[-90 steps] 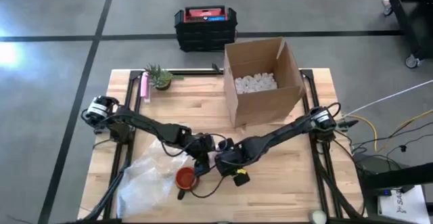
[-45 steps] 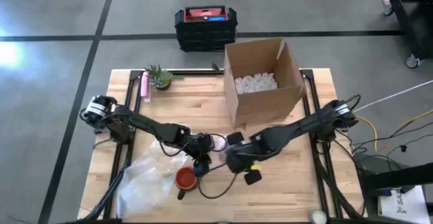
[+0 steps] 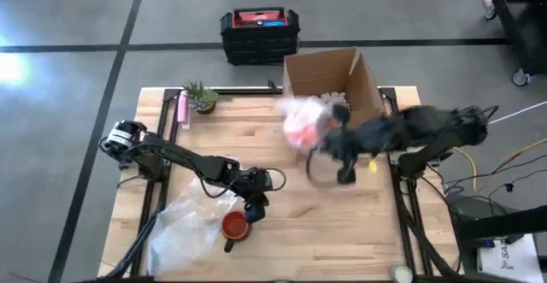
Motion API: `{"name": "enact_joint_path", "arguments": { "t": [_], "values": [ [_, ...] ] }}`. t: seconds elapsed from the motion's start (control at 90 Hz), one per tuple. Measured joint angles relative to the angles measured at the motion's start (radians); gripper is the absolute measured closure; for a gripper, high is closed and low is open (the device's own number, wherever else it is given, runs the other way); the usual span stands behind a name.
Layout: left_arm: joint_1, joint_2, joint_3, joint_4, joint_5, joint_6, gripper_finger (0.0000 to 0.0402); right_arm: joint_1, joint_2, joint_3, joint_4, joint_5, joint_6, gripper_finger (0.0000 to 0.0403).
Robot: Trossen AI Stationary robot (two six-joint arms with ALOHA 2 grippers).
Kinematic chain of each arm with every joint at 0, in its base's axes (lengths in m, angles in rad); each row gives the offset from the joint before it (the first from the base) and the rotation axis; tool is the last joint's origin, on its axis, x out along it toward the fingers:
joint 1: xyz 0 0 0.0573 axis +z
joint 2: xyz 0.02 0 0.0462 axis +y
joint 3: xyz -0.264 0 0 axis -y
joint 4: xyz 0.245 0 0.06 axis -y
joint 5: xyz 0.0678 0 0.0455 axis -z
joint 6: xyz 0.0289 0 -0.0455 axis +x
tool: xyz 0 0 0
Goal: Wrap mug
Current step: Put the wrapped orange mug into the brown cardboard box
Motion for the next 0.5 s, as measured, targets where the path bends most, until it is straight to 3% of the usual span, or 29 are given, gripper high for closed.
{"name": "enact_joint_path", "arguments": {
  "t": [0.122,0.356,0.5],
  "values": [
    [0.001,0.0,0.0,0.004,0.0,0.001,0.0365,-0.115,-0.045,0.0,-0.022,0.022,-0.036,0.0393],
    [0.003,0.0,0.0,0.026,0.0,0.027,0.0365,-0.458,-0.04,-0.006,-0.049,0.029,-0.011,0.0393],
    [0.003,0.0,0.0,0.036,0.0,0.051,0.0365,-0.681,0.036,-0.01,-0.097,-0.129,0.055,0.0394]
  ]
}}
